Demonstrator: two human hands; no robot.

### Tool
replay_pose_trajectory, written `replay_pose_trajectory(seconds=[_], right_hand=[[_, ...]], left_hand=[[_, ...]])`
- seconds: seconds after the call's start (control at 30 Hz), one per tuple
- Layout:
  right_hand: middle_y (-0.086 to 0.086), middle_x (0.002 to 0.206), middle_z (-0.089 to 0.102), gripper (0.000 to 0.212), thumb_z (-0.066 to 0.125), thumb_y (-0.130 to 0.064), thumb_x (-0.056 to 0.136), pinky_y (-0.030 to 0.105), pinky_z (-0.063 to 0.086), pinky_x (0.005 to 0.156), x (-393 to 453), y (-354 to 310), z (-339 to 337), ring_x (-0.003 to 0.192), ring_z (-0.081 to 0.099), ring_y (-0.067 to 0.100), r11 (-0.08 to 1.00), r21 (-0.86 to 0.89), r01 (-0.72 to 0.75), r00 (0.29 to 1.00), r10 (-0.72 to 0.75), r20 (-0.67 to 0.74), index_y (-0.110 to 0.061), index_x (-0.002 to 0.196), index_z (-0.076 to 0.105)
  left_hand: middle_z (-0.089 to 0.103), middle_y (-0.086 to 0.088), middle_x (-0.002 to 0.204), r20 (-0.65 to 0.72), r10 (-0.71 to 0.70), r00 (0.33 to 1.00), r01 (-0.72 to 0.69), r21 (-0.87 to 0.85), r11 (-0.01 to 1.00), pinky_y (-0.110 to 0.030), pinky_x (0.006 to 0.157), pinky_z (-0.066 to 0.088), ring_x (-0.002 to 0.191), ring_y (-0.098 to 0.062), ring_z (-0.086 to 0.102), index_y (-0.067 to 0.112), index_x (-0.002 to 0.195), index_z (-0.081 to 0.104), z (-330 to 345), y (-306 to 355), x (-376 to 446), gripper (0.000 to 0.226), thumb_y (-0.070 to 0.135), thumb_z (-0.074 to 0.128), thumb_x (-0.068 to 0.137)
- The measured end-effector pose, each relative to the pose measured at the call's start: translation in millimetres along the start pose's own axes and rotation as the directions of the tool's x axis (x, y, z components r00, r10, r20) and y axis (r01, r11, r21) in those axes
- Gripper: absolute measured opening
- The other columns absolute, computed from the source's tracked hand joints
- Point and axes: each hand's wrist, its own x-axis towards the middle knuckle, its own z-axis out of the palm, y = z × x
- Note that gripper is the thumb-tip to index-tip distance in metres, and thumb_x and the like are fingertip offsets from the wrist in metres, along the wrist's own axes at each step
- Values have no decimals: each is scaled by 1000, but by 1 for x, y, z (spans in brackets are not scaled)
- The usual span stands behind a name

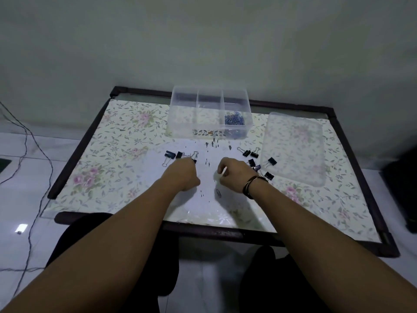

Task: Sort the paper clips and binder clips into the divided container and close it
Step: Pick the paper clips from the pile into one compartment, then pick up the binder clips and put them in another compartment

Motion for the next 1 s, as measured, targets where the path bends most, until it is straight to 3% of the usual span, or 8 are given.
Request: replay_pose_trajectory(seconds=[0.1,0.2,0.4,0.5,0.6,0.73,0.87,1.0], right_hand=[[2,93,70,20,62,-9,83,28,55,70,-9,7,5,86,68,22,994,20,-112,992,110,58,-15,100,71],[6,79,73,12,64,-8,78,25,53,60,-11,6,29,78,70,24,987,-13,-160,987,161,26,-11,75,76],[9,81,74,13,68,-19,76,36,63,65,1,-3,50,72,69,27,982,-59,-178,984,175,-42,-10,81,76],[8,75,66,15,71,-23,75,28,53,56,2,-9,49,70,65,27,979,-89,-182,983,183,4,-10,74,64],[7,73,60,21,68,-26,78,27,47,58,0,-13,50,74,65,30,974,-187,-128,991,133,14,-13,70,54],[4,58,45,30,60,-21,78,27,44,56,0,-9,50,63,57,29,967,-251,-32,999,42,32,-17,55,40],[5,56,55,27,67,-23,76,22,44,50,10,-2,12,56,57,23,994,-87,-67,998,66,-10,-10,56,57],[4,66,69,12,71,-20,75,28,55,63,41,6,-60,63,64,19,975,196,-104,949,156,-273,-12,67,70]], left_hand=[[52,-9,67,-37,11,999,-14,-82,997,-26,53,37,60,-24,48,7,73,51,-11,4,5,13,3,62,78],[50,-11,72,-85,23,996,-26,-41,999,-25,49,31,62,-24,47,5,78,48,-14,4,6,8,-2,52,80],[41,-5,59,-60,-26,998,26,7,1000,-24,47,26,53,-20,36,10,67,42,-10,-8,8,18,0,52,78],[42,-3,56,-17,-62,998,62,-4,998,-24,46,28,51,-19,38,12,62,39,-7,-13,10,26,6,59,78],[48,-3,62,-15,-73,997,73,-3,997,-26,51,35,56,-20,44,11,66,45,-7,-13,12,22,12,63,80],[51,-7,68,-15,-59,998,58,-68,996,-26,55,35,60,-23,47,10,69,47,-8,-4,16,19,5,61,80],[52,-9,68,-124,-24,992,6,-141,990,-28,54,39,63,-23,51,12,72,47,-20,16,25,15,2,57,78],[58,-9,66,-235,-2,972,-55,-234,971,-27,53,43,61,-25,55,10,62,47,-44,46,56,19,4,60,75]])
